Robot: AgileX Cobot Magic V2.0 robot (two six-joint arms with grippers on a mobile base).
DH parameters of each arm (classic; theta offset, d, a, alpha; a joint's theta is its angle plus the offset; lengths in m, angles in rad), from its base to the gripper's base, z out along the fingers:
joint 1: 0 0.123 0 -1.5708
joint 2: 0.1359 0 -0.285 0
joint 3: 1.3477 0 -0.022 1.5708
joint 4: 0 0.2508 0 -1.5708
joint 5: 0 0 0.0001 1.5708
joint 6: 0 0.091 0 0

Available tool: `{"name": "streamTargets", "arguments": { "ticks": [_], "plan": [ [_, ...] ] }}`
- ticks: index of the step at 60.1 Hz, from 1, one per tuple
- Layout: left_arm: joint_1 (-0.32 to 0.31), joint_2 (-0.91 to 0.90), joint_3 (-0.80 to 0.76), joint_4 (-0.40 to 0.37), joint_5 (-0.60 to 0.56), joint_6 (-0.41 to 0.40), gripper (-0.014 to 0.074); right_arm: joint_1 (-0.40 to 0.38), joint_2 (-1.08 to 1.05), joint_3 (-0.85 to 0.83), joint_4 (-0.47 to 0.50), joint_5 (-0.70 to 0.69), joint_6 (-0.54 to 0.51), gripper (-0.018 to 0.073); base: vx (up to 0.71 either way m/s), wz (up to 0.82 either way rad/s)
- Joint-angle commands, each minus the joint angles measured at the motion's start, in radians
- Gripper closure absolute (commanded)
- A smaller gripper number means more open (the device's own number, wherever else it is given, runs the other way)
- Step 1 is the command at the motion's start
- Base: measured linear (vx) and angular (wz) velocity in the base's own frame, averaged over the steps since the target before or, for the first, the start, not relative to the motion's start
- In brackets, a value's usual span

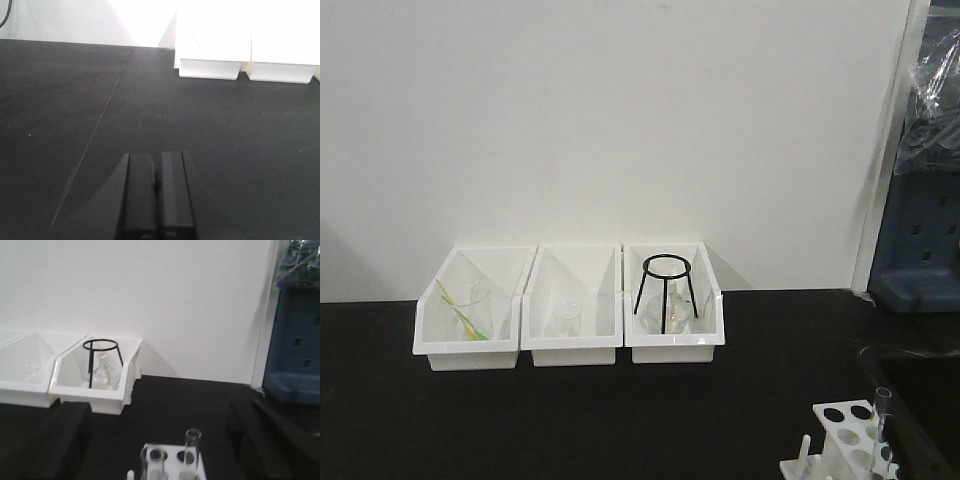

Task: Flip and reinsert test tube from rack

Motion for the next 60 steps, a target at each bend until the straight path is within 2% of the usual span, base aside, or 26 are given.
{"name": "streamTargets", "arguments": {
  "ticks": [1, 9, 25, 46, 53, 60],
  "plan": [
    [-0.007, -0.003, 0.002, -0.004, -0.088, 0.0, 0.0603, -0.004, 0.034, 0.072, -0.025, -0.27, 0.008, 0.0027, 0.0, 0.0],
    [-0.007, -0.003, 0.002, -0.004, -0.088, 0.0, 0.0603, -0.004, 0.146, 0.104, -0.025, -0.372, 0.004, 0.0055, 0.0, 0.0],
    [-0.007, -0.003, 0.002, -0.004, -0.088, 0.0, 0.0603, -0.004, 0.371, 0.035, -0.013, -0.573, -0.025, 0.0055, 0.0, 0.0],
    [-0.007, -0.003, 0.002, -0.004, -0.088, 0.0, 0.0603, -0.004, 0.563, -0.1, -0.02, -0.588, -0.033, 0.0076, 0.0, 0.0],
    [-0.007, -0.003, 0.002, -0.004, -0.088, 0.0, 0.0603, -0.004, 0.579, -0.1, -0.014, -0.591, -0.033, 0.0172, 0.0, 0.0],
    [-0.007, -0.003, 0.002, -0.004, -0.088, 0.0, 0.0603, -0.004, 0.579, -0.099, -0.014, -0.591, -0.033, 0.0361, 0.0, 0.0]
  ]
}}
